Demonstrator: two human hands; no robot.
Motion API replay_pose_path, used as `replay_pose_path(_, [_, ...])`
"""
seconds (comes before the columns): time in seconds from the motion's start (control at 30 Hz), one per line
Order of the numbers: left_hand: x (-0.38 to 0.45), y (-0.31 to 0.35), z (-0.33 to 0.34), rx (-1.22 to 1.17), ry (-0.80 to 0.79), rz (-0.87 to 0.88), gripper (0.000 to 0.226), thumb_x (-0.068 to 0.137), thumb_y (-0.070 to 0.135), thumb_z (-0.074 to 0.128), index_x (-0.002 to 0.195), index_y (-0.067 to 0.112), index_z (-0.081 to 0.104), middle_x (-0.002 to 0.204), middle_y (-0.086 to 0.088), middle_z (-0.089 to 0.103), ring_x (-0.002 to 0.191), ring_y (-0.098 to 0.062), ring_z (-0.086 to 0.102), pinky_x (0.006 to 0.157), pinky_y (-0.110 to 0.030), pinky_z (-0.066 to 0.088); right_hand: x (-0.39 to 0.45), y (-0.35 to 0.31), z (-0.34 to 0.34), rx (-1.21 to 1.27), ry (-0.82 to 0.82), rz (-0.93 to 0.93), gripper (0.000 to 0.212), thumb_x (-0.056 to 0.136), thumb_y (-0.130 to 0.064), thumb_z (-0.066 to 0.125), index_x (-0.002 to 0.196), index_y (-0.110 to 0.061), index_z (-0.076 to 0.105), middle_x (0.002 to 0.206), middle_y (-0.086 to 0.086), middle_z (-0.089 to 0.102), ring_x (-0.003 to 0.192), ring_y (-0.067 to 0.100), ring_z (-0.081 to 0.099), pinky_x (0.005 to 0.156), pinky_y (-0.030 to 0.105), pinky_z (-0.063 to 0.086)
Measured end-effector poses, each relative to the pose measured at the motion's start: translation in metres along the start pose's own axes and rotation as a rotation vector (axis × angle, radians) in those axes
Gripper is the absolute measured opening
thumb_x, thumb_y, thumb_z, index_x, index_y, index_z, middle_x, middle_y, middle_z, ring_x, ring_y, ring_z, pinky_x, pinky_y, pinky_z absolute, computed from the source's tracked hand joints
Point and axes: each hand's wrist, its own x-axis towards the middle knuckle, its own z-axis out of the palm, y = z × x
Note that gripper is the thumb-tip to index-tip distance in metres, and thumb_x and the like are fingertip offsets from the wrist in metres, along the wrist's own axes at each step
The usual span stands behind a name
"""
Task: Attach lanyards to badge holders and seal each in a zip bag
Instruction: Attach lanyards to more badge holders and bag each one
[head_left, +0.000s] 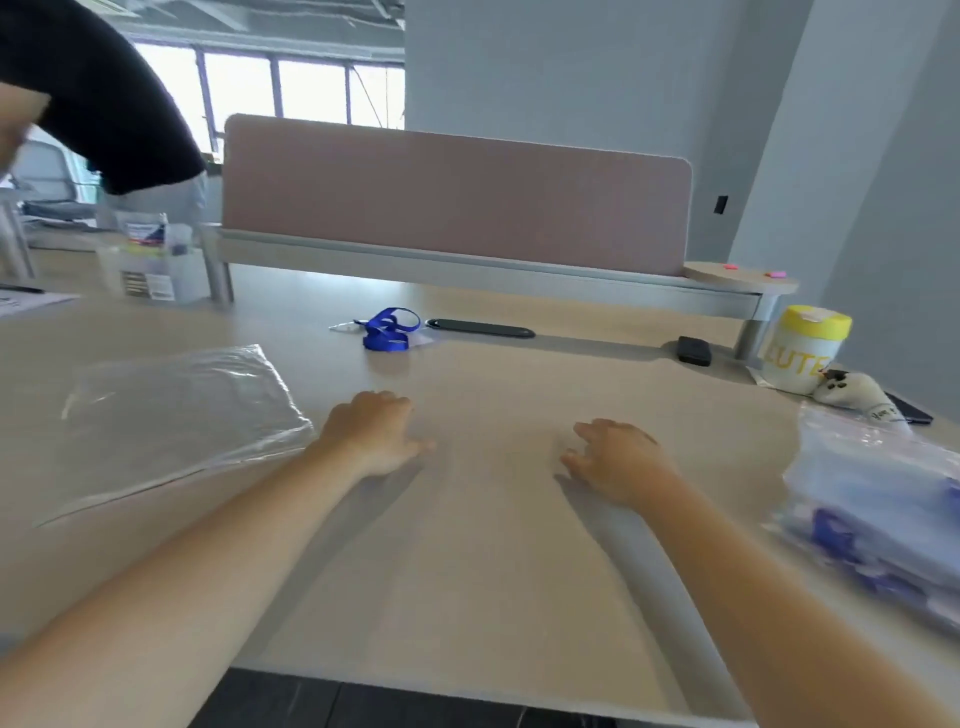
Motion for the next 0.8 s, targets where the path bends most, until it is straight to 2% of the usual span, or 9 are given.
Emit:
replay_pose_path(0.1, [-0.009, -0.043, 0.004, 0.043, -0.013, -0.098, 0.056, 0.085, 0.056, 0.044, 0.123, 0.014, 0.046, 0.135, -0.005, 0.044, 0.129, -0.026, 0.036, 0.101, -0.038, 0.035, 0.011, -0.032, 0.015, 0.039, -0.015, -0.058, 0.039, 0.092, -0.041, 0.039, 0.115, -0.012, 0.051, 0.123, 0.012, 0.052, 0.115, 0.029, 0.048, 0.093, 0.036, 0.038])
replay_pose_path(0.2, [-0.010, -0.066, 0.013, -0.008, -0.088, -0.158, 0.063, 0.085, 0.061, 0.039, 0.127, 0.015, 0.042, 0.142, -0.006, 0.038, 0.134, -0.026, 0.031, 0.108, -0.039, 0.029, 0.018, -0.053, 0.025, 0.093, 0.004, -0.074, 0.032, 0.092, -0.039, 0.041, 0.098, -0.011, 0.054, 0.116, 0.015, 0.057, 0.109, 0.031, 0.051, 0.089, 0.036, 0.040])
replay_pose_path(0.27, [-0.006, -0.070, 0.015, -0.049, -0.097, -0.168, 0.067, 0.082, 0.063, 0.041, 0.129, 0.016, 0.041, 0.143, -0.006, 0.038, 0.135, -0.026, 0.031, 0.109, -0.039, 0.028, 0.023, -0.061, 0.028, 0.104, 0.024, -0.068, 0.026, 0.091, -0.040, 0.042, 0.086, -0.015, 0.048, 0.114, 0.016, 0.057, 0.108, 0.031, 0.052, 0.089, 0.037, 0.040])
replay_pose_path(0.4, [0.015, -0.067, 0.006, -0.084, 0.004, -0.163, 0.065, 0.080, 0.061, 0.046, 0.129, 0.017, 0.042, 0.138, -0.006, 0.042, 0.130, -0.027, 0.035, 0.103, -0.038, 0.030, 0.041, -0.068, 0.031, 0.124, 0.033, -0.061, 0.027, 0.089, -0.042, 0.044, 0.075, -0.020, 0.038, 0.110, 0.014, 0.057, 0.105, 0.031, 0.052, 0.087, 0.038, 0.040])
replay_pose_path(0.5, [0.044, -0.067, 0.000, -0.124, 0.042, -0.138, 0.062, 0.085, 0.054, 0.046, 0.132, 0.013, 0.039, 0.139, -0.006, 0.041, 0.131, -0.027, 0.034, 0.101, -0.037, 0.032, 0.064, -0.073, 0.030, 0.127, 0.003, -0.063, 0.027, 0.088, -0.043, 0.044, 0.088, -0.016, 0.046, 0.111, 0.013, 0.055, 0.107, 0.030, 0.051, 0.089, 0.038, 0.039])
replay_pose_path(0.6, [0.083, -0.067, -0.001, -0.159, 0.045, -0.115, 0.056, 0.086, 0.049, 0.048, 0.124, 0.009, 0.042, 0.133, -0.009, 0.045, 0.126, -0.029, 0.039, 0.096, -0.037, 0.036, 0.096, -0.081, 0.032, 0.121, -0.003, -0.082, 0.036, 0.088, -0.043, 0.044, 0.102, -0.011, 0.051, 0.116, 0.013, 0.053, 0.112, 0.031, 0.049, 0.094, 0.039, 0.039])
replay_pose_path(0.67, [0.111, -0.067, 0.002, -0.172, 0.053, -0.080, 0.052, 0.086, 0.046, 0.050, 0.122, 0.009, 0.043, 0.131, -0.009, 0.046, 0.123, -0.030, 0.041, 0.094, -0.038, 0.038, 0.120, -0.087, 0.036, 0.119, -0.006, -0.094, 0.039, 0.088, -0.044, 0.044, 0.108, -0.011, 0.050, 0.120, 0.014, 0.052, 0.114, 0.031, 0.047, 0.096, 0.040, 0.038])
replay_pose_path(0.8, [0.165, -0.069, 0.016, -0.131, 0.080, 0.010, 0.058, 0.086, 0.047, 0.050, 0.133, 0.015, 0.037, 0.139, -0.005, 0.038, 0.128, -0.027, 0.036, 0.098, -0.039, 0.036, 0.158, -0.091, 0.042, 0.088, -0.011, -0.122, 0.052, 0.089, -0.046, 0.042, 0.130, -0.014, 0.040, 0.137, 0.011, 0.042, 0.128, 0.028, 0.038, 0.106, 0.038, 0.031])
